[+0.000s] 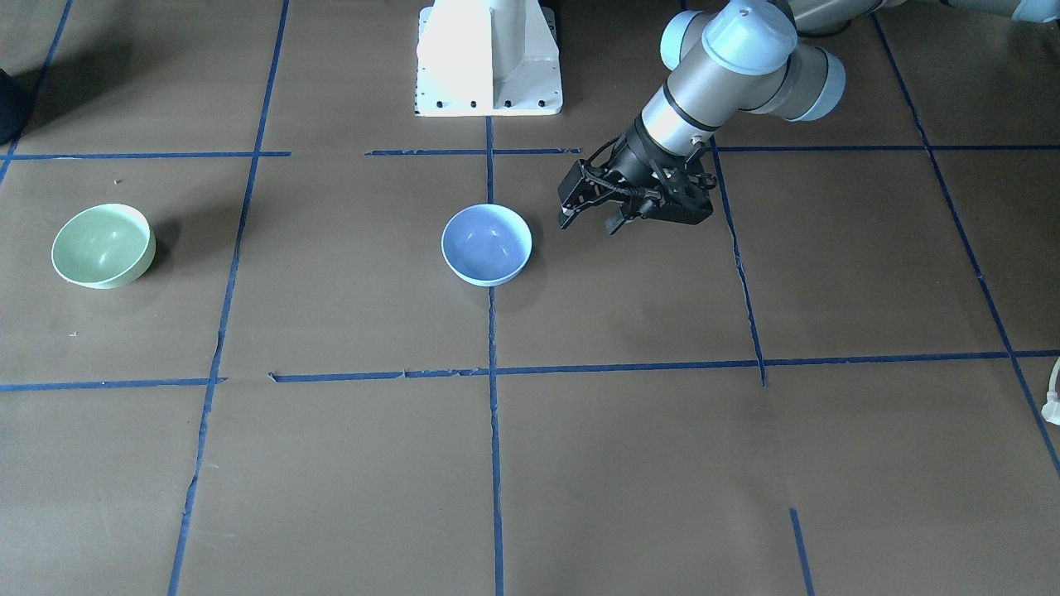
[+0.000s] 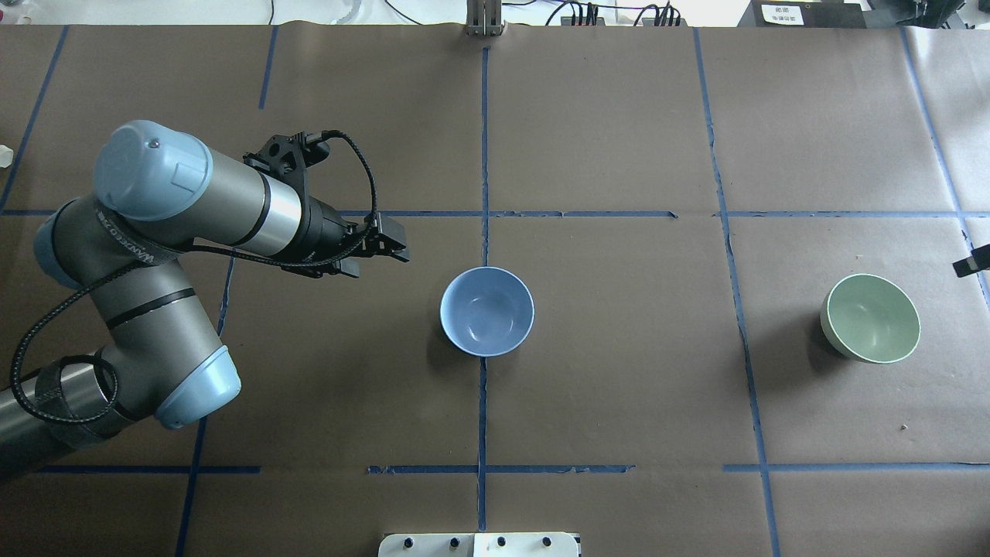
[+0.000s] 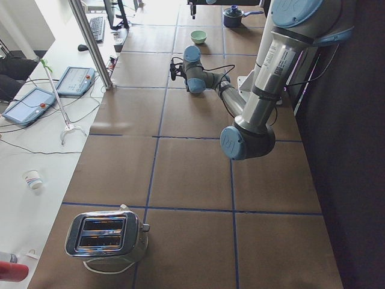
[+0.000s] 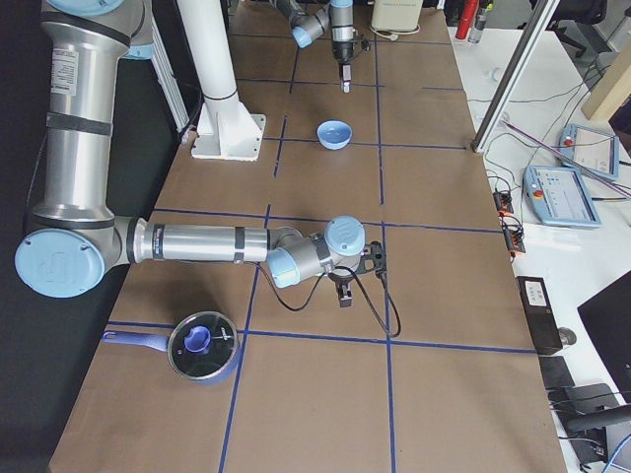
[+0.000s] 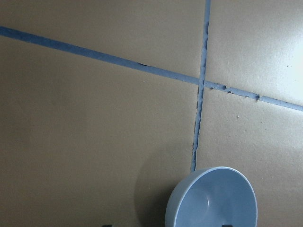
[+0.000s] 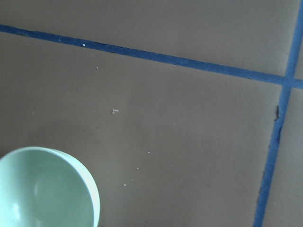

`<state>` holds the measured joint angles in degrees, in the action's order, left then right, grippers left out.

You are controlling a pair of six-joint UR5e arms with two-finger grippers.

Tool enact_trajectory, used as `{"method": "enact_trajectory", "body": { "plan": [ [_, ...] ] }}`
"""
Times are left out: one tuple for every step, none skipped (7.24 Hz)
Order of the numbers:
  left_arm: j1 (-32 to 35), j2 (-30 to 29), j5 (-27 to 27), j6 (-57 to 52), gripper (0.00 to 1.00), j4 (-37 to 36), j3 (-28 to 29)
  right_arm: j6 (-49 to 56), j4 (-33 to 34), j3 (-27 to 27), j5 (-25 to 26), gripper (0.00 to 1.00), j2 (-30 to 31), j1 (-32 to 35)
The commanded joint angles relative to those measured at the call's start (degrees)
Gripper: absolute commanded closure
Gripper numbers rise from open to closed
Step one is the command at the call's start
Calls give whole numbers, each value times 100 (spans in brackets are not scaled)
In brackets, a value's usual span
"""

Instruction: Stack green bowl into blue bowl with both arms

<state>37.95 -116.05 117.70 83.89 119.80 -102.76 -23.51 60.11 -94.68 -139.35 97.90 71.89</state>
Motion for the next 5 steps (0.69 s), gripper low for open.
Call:
{"method": "enact_trajectory", "body": {
  "plan": [
    [115, 56, 33, 4, 18, -1, -33, -1969, -1219, 81, 223, 0, 18, -911],
    [116, 100, 33, 4, 18, 0, -42, -1973, -1230, 142, 285, 0, 19, -983],
    [116, 101, 33, 4, 18, 0, -42, -1982, -1230, 291, 286, 0, -16, -1088],
    [116, 101, 33, 4, 18, 0, -34, -1982, -1230, 379, 295, 0, -51, -1159],
    [116, 101, 42, 4, 18, 0, -34, -1965, -1256, 424, 295, 1, -52, -1177]
  ]
}}
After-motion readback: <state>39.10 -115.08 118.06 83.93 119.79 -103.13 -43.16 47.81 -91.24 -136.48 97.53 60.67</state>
